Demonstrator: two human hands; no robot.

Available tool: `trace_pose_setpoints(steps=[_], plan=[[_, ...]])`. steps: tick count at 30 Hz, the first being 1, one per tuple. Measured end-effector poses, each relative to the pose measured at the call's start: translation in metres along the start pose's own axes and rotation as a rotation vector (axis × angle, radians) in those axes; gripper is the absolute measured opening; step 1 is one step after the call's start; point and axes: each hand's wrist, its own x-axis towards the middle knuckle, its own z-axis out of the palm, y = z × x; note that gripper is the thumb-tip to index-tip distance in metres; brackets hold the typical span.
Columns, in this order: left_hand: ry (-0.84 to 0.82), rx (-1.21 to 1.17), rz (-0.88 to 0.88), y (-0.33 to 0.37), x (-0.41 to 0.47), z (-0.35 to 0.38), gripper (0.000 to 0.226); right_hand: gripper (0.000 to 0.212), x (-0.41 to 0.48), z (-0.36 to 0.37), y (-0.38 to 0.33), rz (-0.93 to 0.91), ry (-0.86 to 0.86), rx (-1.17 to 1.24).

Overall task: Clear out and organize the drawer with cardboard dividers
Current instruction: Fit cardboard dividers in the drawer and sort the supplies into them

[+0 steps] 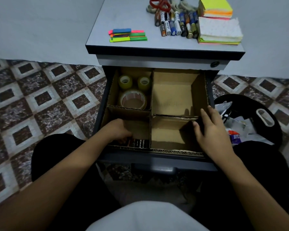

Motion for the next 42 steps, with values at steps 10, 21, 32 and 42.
trace_pose_setpoints(steps=[10,21,32,42], plan=[[-0.032,0.108,0.006,-0.006,0.009,-0.001,0.014,0.049,0.001,0.003,0.001,0.042,-0.013,0.000],[-0.085,0.017,-0.048,-0.006,0.008,0.001,0.022,0.049,0.000,0.004,0.001,0.043,-0.003,-0.011],[-0.019,0.135,0.015,-0.006,0.005,-0.003,0.018,0.050,0.001,0.002,0.000,0.039,-0.016,0.017],[0.103,0.144,0.336,0.058,-0.033,-0.041,0.005,0.038,0.044,-0.046,-0.029,-0.063,0.002,0.157]])
